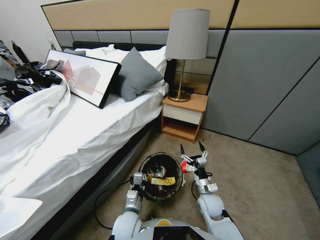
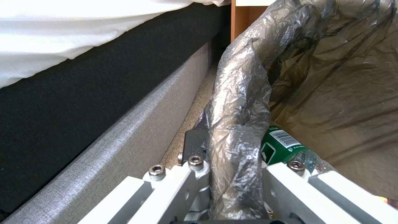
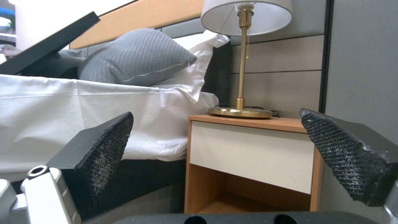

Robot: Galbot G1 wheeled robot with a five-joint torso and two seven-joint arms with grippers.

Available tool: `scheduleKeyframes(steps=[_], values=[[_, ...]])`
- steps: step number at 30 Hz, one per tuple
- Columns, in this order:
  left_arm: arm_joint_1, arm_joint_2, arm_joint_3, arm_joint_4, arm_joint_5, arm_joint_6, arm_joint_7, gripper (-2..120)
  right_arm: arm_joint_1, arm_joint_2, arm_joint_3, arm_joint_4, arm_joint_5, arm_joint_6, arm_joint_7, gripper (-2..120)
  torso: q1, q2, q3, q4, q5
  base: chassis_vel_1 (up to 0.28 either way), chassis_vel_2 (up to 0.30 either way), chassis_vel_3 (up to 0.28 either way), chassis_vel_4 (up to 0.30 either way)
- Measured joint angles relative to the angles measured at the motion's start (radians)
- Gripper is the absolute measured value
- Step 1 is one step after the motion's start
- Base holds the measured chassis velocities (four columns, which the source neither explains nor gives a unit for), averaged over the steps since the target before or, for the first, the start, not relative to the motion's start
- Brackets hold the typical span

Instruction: Pick up the trash bin, then pick up the garbage from the floor and place it into the trash bin.

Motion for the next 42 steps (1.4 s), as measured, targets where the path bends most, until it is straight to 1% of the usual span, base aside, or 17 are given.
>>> scheduleKeyframes(steps=[1,4,5,8,9,13,14,17,18,21,27,30,31,35,36,39,42], values=[[0.0,0.0,0.0,0.0,0.0,0.0,0.0,1,0.0,0.0,0.0,0.0,0.0,0.0,0.0,100,0.0,0.0,0.0,0.0,0.0,0.0,0.0,0.0,0.0],[0.004,0.002,0.0,-0.005,0.0,0.0,-0.001,1,0.026,-0.014,-0.005,0.0,0.024,-0.083,0.033,100,0.0,0.0,0.0,0.0,0.0,0.0,0.0,0.0,0.0],[0.004,0.002,0.0,-0.005,0.0,0.0,-0.001,1,0.026,-0.014,-0.005,0.0,0.024,-0.083,0.033,100,0.0,0.0,0.0,0.0,0.0,0.0,0.0,0.0,0.0],[0.009,0.004,-0.005,-0.012,0.0,0.0,-0.001,1,0.081,-0.031,-0.011,-0.019,0.074,-0.193,0.063,100,0.0,0.0,0.0,0.0,0.0001,0.0,0.0,0.0,0.0],[0.009,0.004,-0.005,-0.012,0.0,0.0,-0.001,1,0.081,-0.031,-0.011,-0.019,0.074,-0.193,0.063,100,0.0,0.0,0.0,0.0,0.0001,0.0,0.0,0.0,0.0],[0.015,0.005,-0.016,-0.02,0.001,0.0,-0.001,1,0.191,-0.053,-0.024,-0.1,0.142,-0.357,0.121,100,0.0,0.0,0.0,0.0,-0.0002,0.0,0.0,0.0,0.0],[0.015,0.005,-0.016,-0.02,0.001,0.0,-0.001,1,0.191,-0.053,-0.024,-0.1,0.142,-0.357,0.121,100,0.0,0.0,0.0,0.0,-0.0002,0.0,0.0,0.0,0.0],[0.015,0.005,-0.02,-0.021,0.001,-0.001,-0.001,1,0.281,-0.061,-0.036,-0.197,0.184,-0.449,0.137,100,0.0,0.0,0.0,0.0001,0.0,0.0,0.0,0.0,0.0],[0.015,0.005,-0.02,-0.021,0.001,-0.001,-0.001,1,0.281,-0.061,-0.036,-0.197,0.184,-0.449,0.137,100,0.0,0.0,0.0,0.0001,0.0,0.0,0.0,0.0,0.0],[0.013,0.004,-0.022,-0.02,0.001,-0.001,-0.001,1,0.363,-0.064,-0.048,-0.308,0.233,-0.525,0.137,100,0.0,0.0,0.0,0.0001,0.0001,0.0,0.0,0.0,0.0],[0.01,0.002,-0.023,-0.009,0.0,-0.001,-0.001,1,0.426,-0.063,-0.063,-0.423,0.25,-0.585,0.142,100,0.0,0.0,0.0,0.0001,-0.0002,0.0,0.0,0.0,0.0],[0.008,0.002,-0.022,-0.004,-0.001,-0.001,-0.001,1,0.479,-0.057,-0.074,-0.543,0.237,-0.614,0.146,100,0.0,0.0,0.0,0.0,-0.0002,0.0,0.0,0.0,0.0],[0.008,0.002,-0.022,-0.004,-0.001,-0.001,-0.001,1,0.479,-0.057,-0.074,-0.543,0.237,-0.614,0.146,100,0.0,0.0,0.0,0.0,-0.0002,0.0,0.0,0.0,0.0],[0.009,0.003,-0.024,-0.004,-0.002,-0.001,-0.002,1,0.535,-0.049,-0.086,-0.695,0.216,-0.619,0.145,100,0.0,0.0,0.0,0.0001,-0.0002,0.0,0.0,0.0,0.0],[0.009,0.003,-0.024,-0.004,-0.002,-0.001,-0.002,1,0.535,-0.049,-0.086,-0.695,0.216,-0.619,0.145,100,0.0,0.0,0.0,0.0001,-0.0002,0.0,0.0,0.0,0.0],[0.011,0.003,-0.028,-0.007,-0.003,-0.001,-0.002,1,0.573,-0.042,-0.086,-0.815,0.202,-0.616,0.13,100,0.0,0.0,0.0,0.0,-0.0002,0.0,0.0,0.0,0.0],[0.013,0.003,-0.029,-0.008,-0.003,-0.001,-0.002,1,0.59,-0.036,-0.082,-0.878,0.189,-0.602,0.123,100,0.0,0.0,0.0,0.0001,0.0001,0.0,0.0,0.0,0.0]])
